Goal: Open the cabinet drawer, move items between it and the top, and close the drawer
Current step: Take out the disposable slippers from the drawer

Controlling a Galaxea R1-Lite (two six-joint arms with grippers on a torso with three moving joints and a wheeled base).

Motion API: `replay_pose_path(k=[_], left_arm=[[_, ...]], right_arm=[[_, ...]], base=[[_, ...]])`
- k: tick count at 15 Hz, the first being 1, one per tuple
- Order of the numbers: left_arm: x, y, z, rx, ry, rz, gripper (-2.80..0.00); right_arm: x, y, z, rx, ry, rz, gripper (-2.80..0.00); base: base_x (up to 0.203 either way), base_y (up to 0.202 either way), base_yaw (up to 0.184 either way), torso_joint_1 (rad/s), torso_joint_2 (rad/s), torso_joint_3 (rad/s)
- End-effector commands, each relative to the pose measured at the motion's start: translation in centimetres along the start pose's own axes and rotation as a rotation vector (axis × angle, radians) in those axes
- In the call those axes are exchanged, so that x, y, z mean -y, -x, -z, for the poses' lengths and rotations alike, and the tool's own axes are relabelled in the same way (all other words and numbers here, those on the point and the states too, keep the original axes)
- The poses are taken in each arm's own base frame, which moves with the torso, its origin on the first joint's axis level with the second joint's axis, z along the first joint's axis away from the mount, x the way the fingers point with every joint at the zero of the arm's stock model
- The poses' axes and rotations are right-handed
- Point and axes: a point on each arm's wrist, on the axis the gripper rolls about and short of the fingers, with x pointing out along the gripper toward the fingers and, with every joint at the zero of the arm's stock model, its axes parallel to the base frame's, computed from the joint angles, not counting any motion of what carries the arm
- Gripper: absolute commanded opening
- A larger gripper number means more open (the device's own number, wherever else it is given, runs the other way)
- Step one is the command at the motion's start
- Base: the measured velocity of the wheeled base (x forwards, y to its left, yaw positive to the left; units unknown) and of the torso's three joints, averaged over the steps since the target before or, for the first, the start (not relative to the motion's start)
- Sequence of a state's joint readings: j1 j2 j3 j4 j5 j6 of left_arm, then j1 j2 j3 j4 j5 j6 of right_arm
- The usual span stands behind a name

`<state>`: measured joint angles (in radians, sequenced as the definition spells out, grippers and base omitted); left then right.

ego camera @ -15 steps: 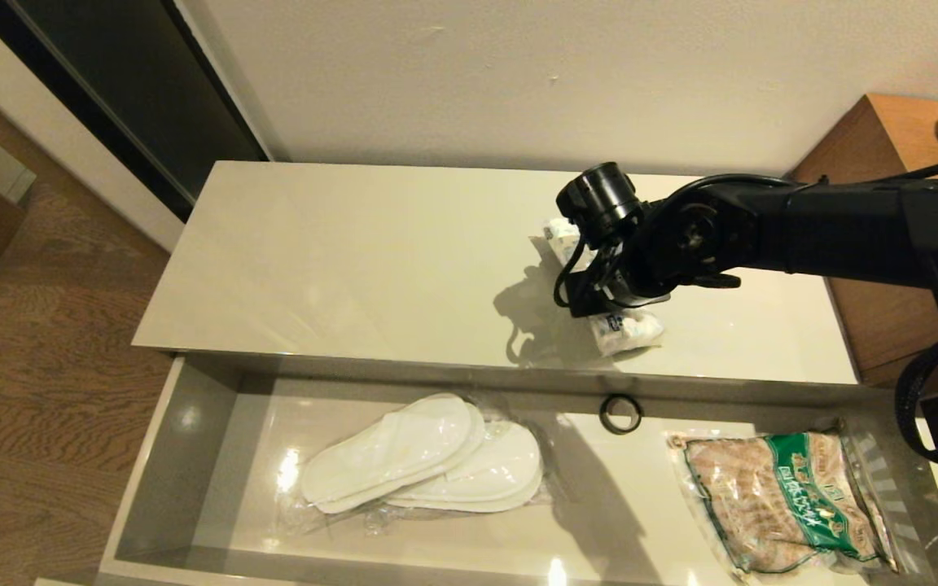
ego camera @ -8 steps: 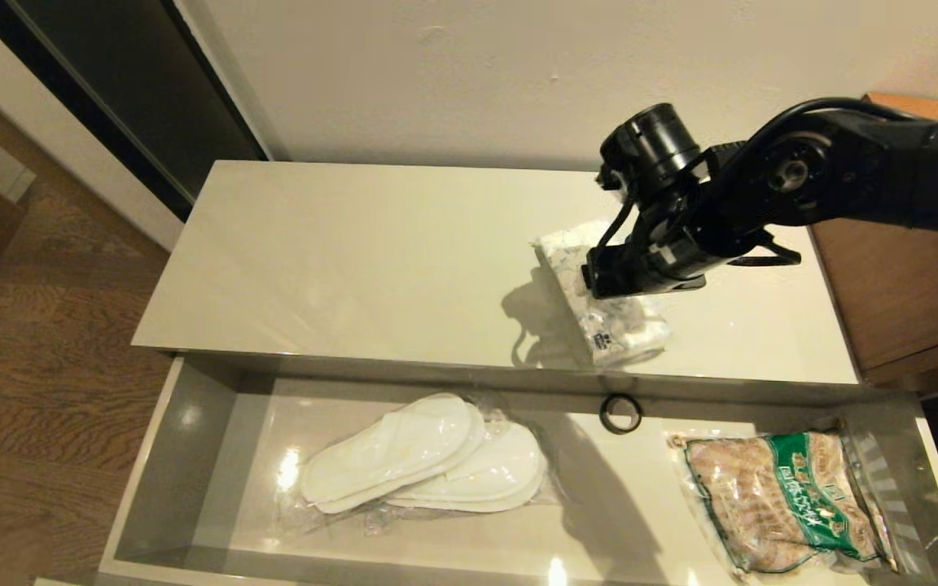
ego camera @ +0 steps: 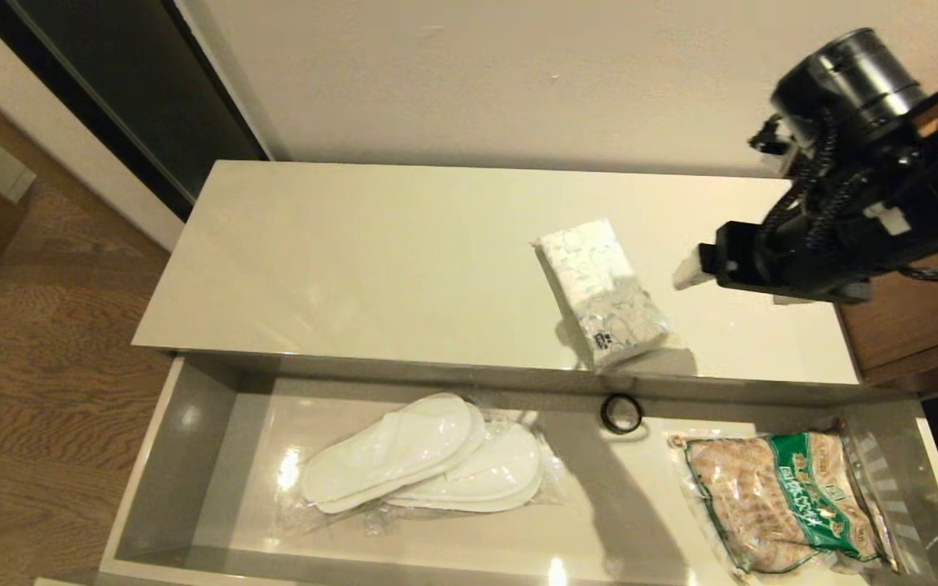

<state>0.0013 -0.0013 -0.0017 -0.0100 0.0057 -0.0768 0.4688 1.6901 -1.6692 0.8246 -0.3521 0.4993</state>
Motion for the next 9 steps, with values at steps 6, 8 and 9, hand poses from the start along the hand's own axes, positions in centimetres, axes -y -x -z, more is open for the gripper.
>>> replay_pose_path(k=[6,8,9], left_arm=[[0.0,0.0,0.0,-0.001,0.0,-0.001,-2.8],[0.0,0.0,0.0,-0.001,0.0,-0.001,-2.8],[0.0,0.0,0.0,-0.001,0.0,-0.001,-2.8]], right_arm=[[11.1,12.2,6.8,0.136,-0.213,0.065,-2.8],[13.2,15.2,9.9,0.129,-0.236,0.09,-2.8],[14.2,16.6,11.6,0.112,-0.244,0.107,-2.8]], base=[[0.0,0.0,0.0,0.0,0.0,0.0],[0.0,0.0,0.0,0.0,0.0,0.0],[0.0,0.0,0.0,0.0,0.0,0.0]])
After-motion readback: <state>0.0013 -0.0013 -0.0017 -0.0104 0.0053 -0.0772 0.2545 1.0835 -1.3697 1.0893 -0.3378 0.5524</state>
